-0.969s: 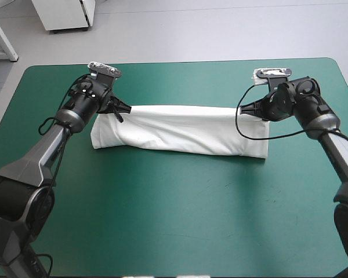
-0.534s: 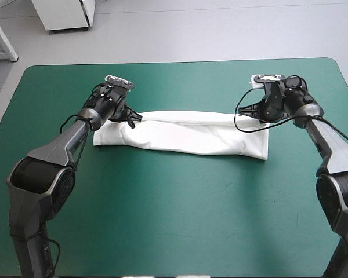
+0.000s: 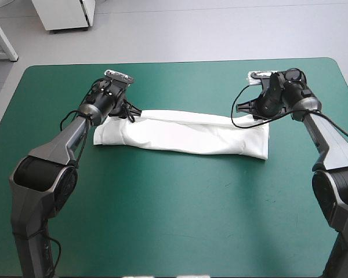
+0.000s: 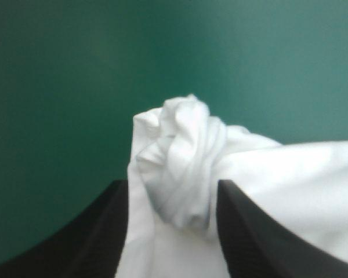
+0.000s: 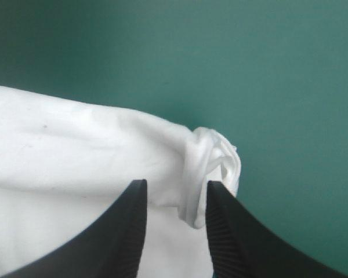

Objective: Fold the cloth

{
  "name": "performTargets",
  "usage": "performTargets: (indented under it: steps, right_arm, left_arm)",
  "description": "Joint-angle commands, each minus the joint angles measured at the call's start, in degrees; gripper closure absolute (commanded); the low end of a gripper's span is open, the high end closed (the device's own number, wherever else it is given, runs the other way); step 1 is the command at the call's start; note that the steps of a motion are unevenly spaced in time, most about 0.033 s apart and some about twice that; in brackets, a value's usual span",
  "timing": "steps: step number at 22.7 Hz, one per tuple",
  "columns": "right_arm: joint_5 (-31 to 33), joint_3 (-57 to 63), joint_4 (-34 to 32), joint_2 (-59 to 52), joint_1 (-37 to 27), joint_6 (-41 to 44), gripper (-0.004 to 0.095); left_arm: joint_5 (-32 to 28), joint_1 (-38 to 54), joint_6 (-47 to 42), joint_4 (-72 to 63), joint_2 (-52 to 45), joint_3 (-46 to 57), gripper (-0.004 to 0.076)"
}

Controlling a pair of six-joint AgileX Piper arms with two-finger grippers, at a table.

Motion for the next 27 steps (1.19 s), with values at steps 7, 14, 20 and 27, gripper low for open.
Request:
performTargets:
  steps: [7,14,20,27]
  right_arm:
    - [7.61,-6.00,-0.69,-7.56,-0.53,-0.41,0.0489]
    - [8.73,-6.00,-0.77,-9.87,-0.53,0.06,0.0490]
    - [9.38,-6.00,-0.86,-10.64,-0.53,0.06,0.0490]
    - [9.41,-6.00,-0.86,-10.80,-0.60,0.06,0.0490]
  left_arm:
    - [10.71,-0.67,3.89,-6.40,-9.72,-10.05,0.0722]
    - [6.00,-10.32,13.53,-19.63,-9.48,-10.05,0.0746]
    - [2.16,-15.74,14.70,-19.90,-6.85,-10.05,0.0746]
    - [2.19,-16.74,14.47,-19.70,-1.62,-9.94,0.0746]
